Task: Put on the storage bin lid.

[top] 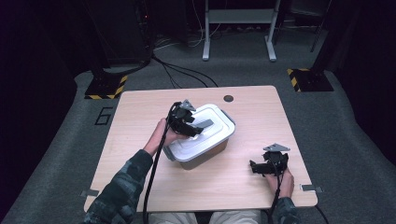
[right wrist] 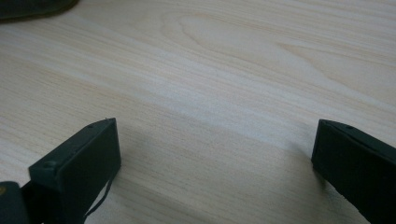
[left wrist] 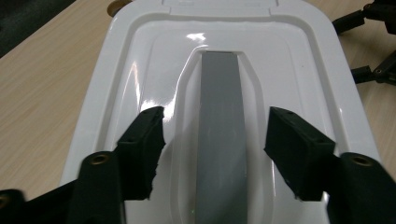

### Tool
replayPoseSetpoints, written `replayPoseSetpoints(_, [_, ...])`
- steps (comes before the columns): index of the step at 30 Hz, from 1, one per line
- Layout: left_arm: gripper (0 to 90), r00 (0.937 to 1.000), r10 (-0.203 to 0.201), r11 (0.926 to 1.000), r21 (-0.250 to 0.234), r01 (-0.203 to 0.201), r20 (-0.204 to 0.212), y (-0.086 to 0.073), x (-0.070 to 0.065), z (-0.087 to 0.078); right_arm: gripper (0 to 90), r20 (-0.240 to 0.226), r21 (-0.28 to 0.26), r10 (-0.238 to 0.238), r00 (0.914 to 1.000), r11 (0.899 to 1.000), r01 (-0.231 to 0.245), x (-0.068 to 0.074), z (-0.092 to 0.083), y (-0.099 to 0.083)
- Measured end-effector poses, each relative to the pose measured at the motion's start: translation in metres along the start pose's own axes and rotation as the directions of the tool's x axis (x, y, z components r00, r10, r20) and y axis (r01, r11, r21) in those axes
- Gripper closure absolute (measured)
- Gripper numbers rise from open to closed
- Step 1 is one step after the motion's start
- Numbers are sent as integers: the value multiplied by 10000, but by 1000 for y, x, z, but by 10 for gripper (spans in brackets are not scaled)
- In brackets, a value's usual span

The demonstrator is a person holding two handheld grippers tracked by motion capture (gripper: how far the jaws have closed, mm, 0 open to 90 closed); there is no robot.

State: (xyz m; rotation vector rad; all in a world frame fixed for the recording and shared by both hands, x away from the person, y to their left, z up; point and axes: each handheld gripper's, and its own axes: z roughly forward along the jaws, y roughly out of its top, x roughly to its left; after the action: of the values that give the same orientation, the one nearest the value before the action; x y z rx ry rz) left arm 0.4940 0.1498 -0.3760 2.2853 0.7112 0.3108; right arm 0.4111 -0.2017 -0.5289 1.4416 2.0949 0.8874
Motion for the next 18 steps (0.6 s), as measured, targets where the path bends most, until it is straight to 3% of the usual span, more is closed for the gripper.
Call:
replayPoseSetpoints(4, [204,9991,-312,9992,-246,305,-278,-3,2,-12,3,-1,3,2,10000,10000,-2,0,0,0])
replayPoseSetpoints(7, [158,9968,-566,9971,-539,535,-569,-8,6,-24,3,-3,-1,-1,10000,10000,1,0,0,0])
replayPoseSetpoints(12, [142,9900,-891,9919,-996,783,-1093,-23,13,-46,3,-2,2,2,10000,10000,-2,0,0,0])
replayPoseSetpoints(18, [124,9784,-1336,9865,-1153,1161,-1575,-49,26,-68,3,-8,1,3,10000,10000,-3,0,0,0])
